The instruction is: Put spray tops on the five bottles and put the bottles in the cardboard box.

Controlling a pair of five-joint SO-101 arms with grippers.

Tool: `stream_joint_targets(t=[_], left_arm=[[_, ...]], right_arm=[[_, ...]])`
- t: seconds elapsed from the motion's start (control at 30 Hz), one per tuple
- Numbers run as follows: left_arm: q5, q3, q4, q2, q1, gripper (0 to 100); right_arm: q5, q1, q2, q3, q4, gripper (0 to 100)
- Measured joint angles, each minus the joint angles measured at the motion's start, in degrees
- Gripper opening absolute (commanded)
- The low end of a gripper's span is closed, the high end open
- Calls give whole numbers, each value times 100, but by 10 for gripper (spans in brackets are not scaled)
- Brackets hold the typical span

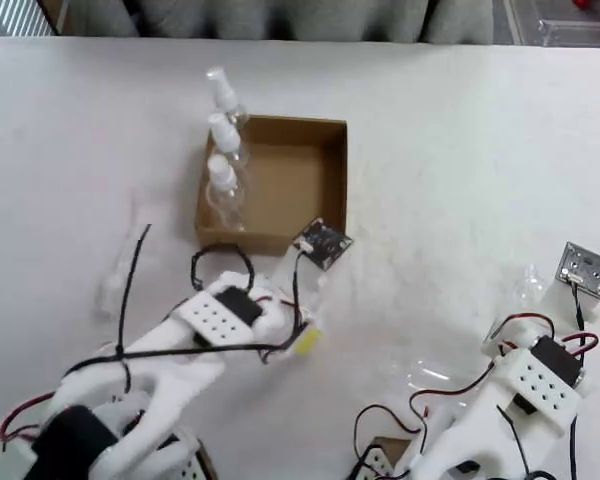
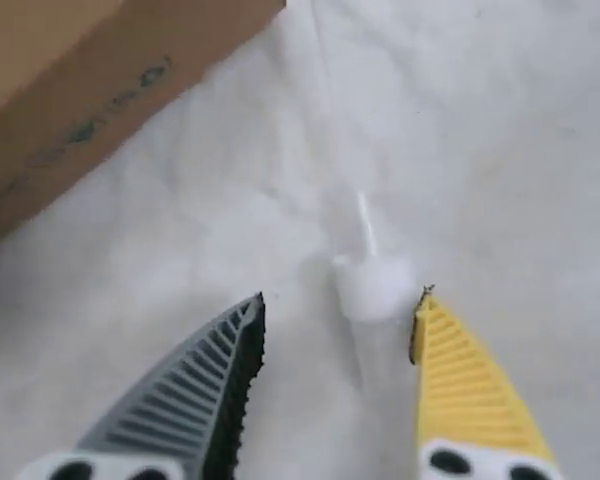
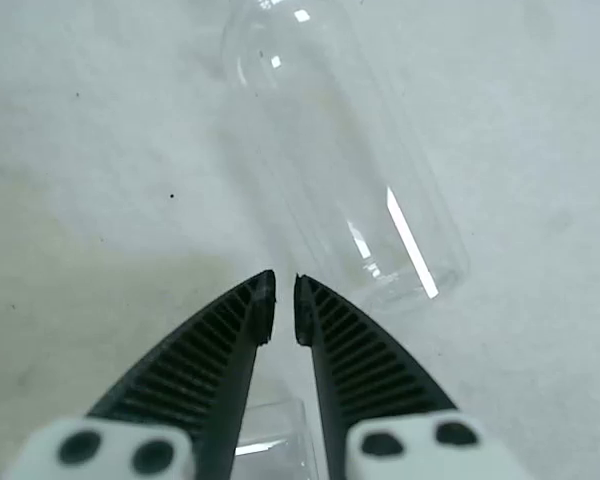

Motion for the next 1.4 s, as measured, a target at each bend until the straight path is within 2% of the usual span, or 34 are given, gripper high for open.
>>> stream_joint_targets(t=[0.17, 0.4, 0.7, 0.97, 1.4], left_arm=[[0, -642, 422, 747, 9, 228], [0, -1073, 888, 1187, 35, 39], [-545, -1108, 1363, 1213, 220, 46], [-2356, -1169, 2251, 1125, 79, 46], [-4633, -1169, 3930, -492, -2022, 45]], right_arm=[[0, 0, 0, 0, 0, 25], [0, 0, 0, 0, 0, 25], [0, 0, 0, 0, 0, 25], [0, 0, 0, 0, 0, 25], [0, 0, 0, 0, 0, 25]])
